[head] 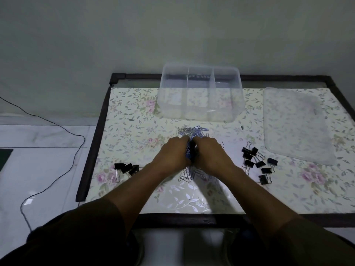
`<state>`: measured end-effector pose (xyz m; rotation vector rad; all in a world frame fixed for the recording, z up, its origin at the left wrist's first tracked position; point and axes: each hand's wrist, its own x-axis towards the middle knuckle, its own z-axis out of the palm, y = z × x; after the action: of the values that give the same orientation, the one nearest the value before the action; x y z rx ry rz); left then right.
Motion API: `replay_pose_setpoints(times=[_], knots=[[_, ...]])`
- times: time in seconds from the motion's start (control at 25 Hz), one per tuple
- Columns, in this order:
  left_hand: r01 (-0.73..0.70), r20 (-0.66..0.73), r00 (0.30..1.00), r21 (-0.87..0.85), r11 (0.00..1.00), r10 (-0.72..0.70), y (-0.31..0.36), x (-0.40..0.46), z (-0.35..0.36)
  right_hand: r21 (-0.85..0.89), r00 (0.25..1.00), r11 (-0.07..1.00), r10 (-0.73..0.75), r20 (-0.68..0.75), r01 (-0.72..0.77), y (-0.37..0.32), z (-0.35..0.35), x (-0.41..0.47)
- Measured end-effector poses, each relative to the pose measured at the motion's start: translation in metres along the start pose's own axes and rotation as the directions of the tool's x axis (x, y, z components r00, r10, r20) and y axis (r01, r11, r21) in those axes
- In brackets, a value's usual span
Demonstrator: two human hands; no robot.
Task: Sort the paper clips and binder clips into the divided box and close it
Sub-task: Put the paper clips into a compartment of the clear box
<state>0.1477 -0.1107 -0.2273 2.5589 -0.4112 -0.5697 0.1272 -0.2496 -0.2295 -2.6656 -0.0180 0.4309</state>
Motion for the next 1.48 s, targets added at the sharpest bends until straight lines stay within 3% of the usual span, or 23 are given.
replay_pose_setpoints(times=[0.12, 0.2, 0.52, 0.72, 0.92, 1.04, 1.24, 1.4, 1.48], knots=[[0.047, -0.092, 0.994, -0.116, 0.992, -0.058, 0.002, 0.003, -0.007, 0.146, 0.997, 0.989, 0.034, -0.063, -0.025, -0.001, -0.007, 0.001], [0.049, -0.139, 0.987, -0.185, 0.982, -0.076, 0.006, 0.002, -0.015, 0.151, 0.993, 0.989, 0.022, -0.113, -0.005, -0.002, -0.015, 0.002], [-0.092, -0.300, 0.953, -0.422, 0.902, -0.043, 0.033, 0.027, -0.064, 0.239, 0.947, 0.967, -0.005, -0.320, 0.085, -0.004, -0.078, 0.032], [-0.078, -0.250, 0.966, -0.525, 0.848, -0.066, 0.035, 0.087, -0.085, 0.112, 0.926, 0.992, -0.007, -0.377, 0.053, -0.002, -0.106, 0.086], [0.108, -0.057, 0.979, -0.664, 0.740, -0.195, 0.033, 0.135, -0.077, 0.108, 0.947, 0.992, 0.094, -0.306, -0.063, 0.005, -0.105, 0.116], [0.139, -0.039, 0.974, -0.676, 0.724, -0.223, 0.037, 0.131, -0.079, 0.170, 0.940, 0.982, 0.135, -0.312, -0.085, 0.011, -0.100, 0.102], [0.052, -0.077, 0.985, -0.714, 0.699, -0.152, 0.037, 0.065, -0.085, 0.222, 0.915, 0.975, 0.114, -0.387, -0.027, 0.019, -0.086, 0.035], [0.110, -0.065, 0.983, -0.548, 0.830, -0.173, 0.025, 0.017, -0.063, 0.186, 0.960, 0.977, 0.149, -0.235, -0.107, 0.036, -0.064, 0.000], [0.140, -0.077, 0.981, -0.345, 0.928, -0.177, 0.014, 0.011, -0.050, 0.121, 0.982, 0.981, 0.161, -0.099, -0.148, 0.040, -0.056, -0.004]])
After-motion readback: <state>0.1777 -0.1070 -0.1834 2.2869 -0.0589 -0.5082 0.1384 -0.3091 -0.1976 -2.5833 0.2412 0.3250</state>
